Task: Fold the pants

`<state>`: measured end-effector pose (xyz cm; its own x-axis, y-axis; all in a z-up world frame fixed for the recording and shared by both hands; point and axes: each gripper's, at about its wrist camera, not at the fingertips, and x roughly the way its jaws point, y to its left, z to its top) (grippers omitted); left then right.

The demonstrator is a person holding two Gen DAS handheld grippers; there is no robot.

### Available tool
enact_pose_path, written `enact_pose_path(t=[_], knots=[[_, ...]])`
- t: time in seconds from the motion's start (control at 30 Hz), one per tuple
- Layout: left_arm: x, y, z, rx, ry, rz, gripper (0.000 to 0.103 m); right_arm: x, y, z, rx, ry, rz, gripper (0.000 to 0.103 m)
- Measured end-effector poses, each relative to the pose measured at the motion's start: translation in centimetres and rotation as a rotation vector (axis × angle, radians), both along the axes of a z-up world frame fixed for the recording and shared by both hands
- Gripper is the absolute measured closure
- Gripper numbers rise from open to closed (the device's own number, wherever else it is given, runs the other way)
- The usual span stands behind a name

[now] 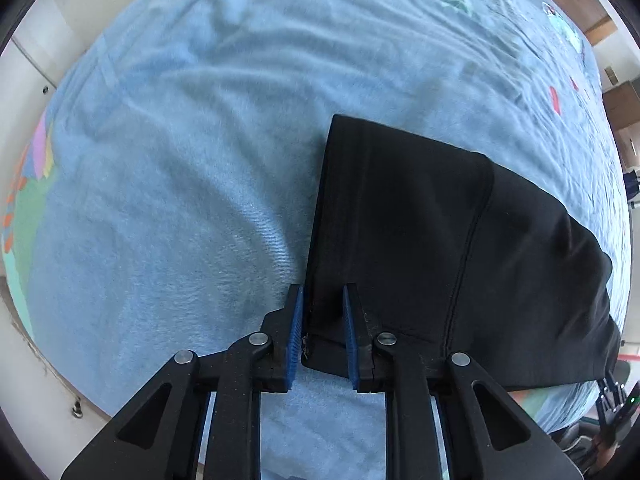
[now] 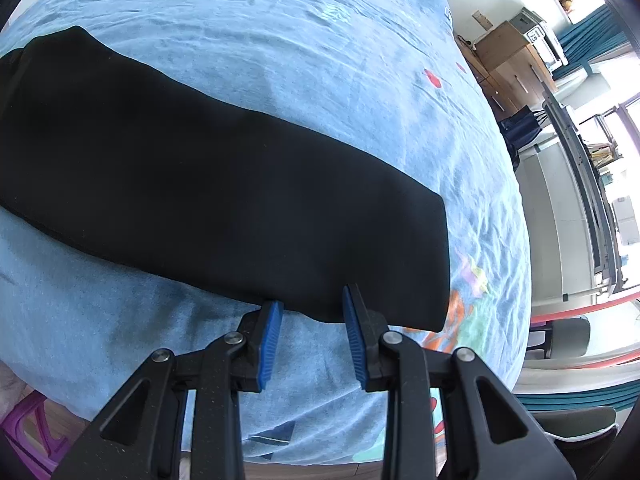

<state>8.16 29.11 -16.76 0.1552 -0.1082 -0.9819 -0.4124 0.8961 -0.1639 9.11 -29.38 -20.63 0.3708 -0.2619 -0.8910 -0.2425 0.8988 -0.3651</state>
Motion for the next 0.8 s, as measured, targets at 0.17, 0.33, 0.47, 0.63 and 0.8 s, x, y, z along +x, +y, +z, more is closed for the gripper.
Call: enact_pose_path(t=[0.17, 0.33, 0.47, 0.63, 0.8], knots=[[-0.1, -0.1, -0.1, 0.001, 0.014, -0.025, 0.088, 0.1, 0.0, 0.0, -0.005, 0.0, 0.007, 0.102], [-1.2, -0.2, 1.0, -0.046, 0.007, -0.036, 0.094, 0.2, 0.0, 0.0, -0.004, -0.005, 0.0, 0.102], [-1.4, -1.2, 2.6, -0.042, 0.0, -0.07, 0.096, 0.2, 0.0, 0.0, -0.004, -0.003, 0.0, 0.102], [-1.3, -2.0, 1.5, 0.025, 0.031, -0.098, 0.096, 0.3, -0.1, -0.1, -0.005, 0.0, -0.001, 0.102], [-0.5, -2.7, -1.5, 0.075, 0.076, -0.13, 0.095, 0.6, -0.5, -0.8, -0.016, 0.018, -0.01, 0.102]])
